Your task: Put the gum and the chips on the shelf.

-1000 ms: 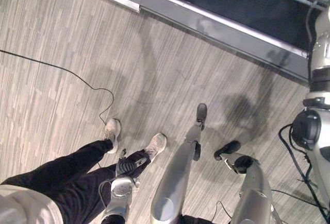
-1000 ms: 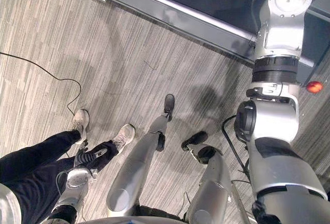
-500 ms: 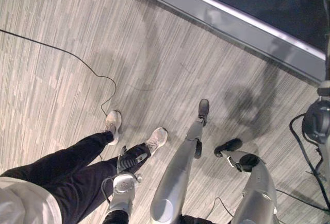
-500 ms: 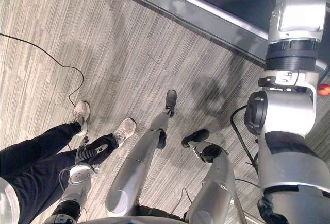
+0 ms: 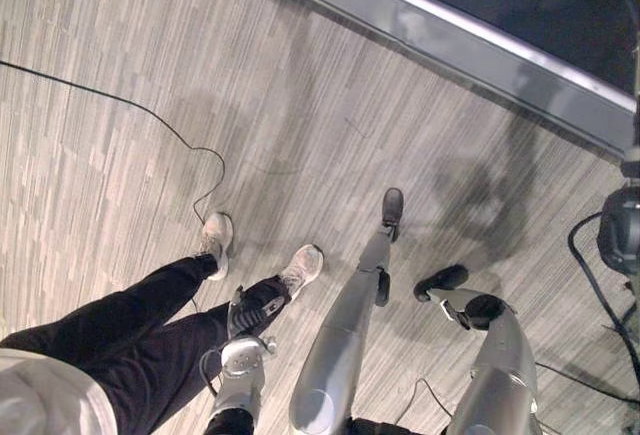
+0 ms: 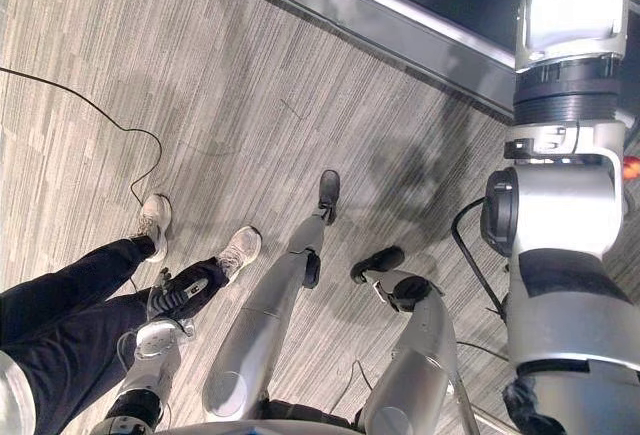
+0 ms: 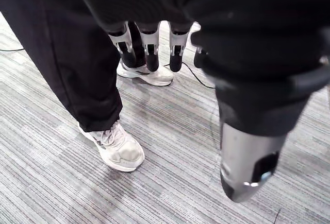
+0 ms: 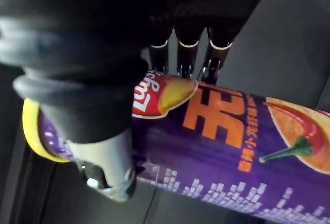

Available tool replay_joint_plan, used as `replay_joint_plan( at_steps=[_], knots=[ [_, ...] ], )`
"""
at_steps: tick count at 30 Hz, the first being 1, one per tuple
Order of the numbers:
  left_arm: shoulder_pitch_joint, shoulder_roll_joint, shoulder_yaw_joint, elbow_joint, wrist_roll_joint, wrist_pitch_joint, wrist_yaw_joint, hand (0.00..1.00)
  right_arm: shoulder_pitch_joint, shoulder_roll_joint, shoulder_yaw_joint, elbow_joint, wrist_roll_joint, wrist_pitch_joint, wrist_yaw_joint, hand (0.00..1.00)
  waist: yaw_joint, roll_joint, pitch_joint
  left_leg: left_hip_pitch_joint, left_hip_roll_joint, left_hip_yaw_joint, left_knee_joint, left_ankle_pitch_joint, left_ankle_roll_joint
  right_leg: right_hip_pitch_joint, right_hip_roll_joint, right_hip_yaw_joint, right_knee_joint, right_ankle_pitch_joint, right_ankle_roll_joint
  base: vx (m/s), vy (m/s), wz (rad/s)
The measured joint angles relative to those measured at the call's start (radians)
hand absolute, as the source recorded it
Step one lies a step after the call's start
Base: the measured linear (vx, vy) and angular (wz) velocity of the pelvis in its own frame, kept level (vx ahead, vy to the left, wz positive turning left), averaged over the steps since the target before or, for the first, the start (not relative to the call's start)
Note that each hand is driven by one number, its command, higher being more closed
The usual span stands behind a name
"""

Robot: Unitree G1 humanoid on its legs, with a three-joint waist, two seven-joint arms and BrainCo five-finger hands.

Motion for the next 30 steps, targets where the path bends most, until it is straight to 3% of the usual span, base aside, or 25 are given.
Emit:
replay_joint_plan(
  at_steps=[5, 11, 23, 30],
  knots=[
    [0.0, 0.0, 0.0, 0.001, -0.008, 0.0, -0.001, 0.0, -0.003, -0.016, 0.0, 0.001, 0.0, 0.0, -0.002, 0.0, -0.003, -0.006, -0.001, -0.002, -0.001, 0.001, 0.0, 0.002, 0.001, -0.002, -0.001, 0.0, 0.0, 0.0, 0.0, -0.08, -0.055, 0.0],
    [0.0, 0.0, -0.001, 0.001, -0.01, 0.0, -0.007, 0.0, -0.005, -0.016, 0.0, 0.046, 0.003, -0.002, 0.002, 0.0, -0.024, -0.044, -0.005, -0.005, 0.001, 0.012, 0.0, 0.0, -0.001, -0.005, -0.003, 0.0, -0.002, 0.0, 0.0, -0.08, -0.047, -0.01],
    [0.0, 0.0, -0.003, 0.012, -0.046, 0.0, -0.014, 0.0, 0.022, -0.008, 0.0, 0.051, 0.048, -0.013, 0.016, 0.0, -0.026, -0.045, -0.006, -0.001, 0.014, 0.079, 0.002, -0.001, 0.002, -0.003, -0.001, 0.014, -0.031, -0.001, 0.0, -0.1, -0.03, -0.05],
    [0.0, 0.001, -0.01, 0.039, -0.046, 0.001, -0.014, 0.0, 0.111, 0.089, -0.065, 0.046, 0.09, -0.027, 0.01, 0.0, -0.046, -0.063, -0.017, 0.061, 0.017, 0.103, -0.021, 0.001, 0.001, 0.05, 0.011, 0.021, -0.072, -0.005, 0.006, -0.11, -0.029, -0.09]
  ],
)
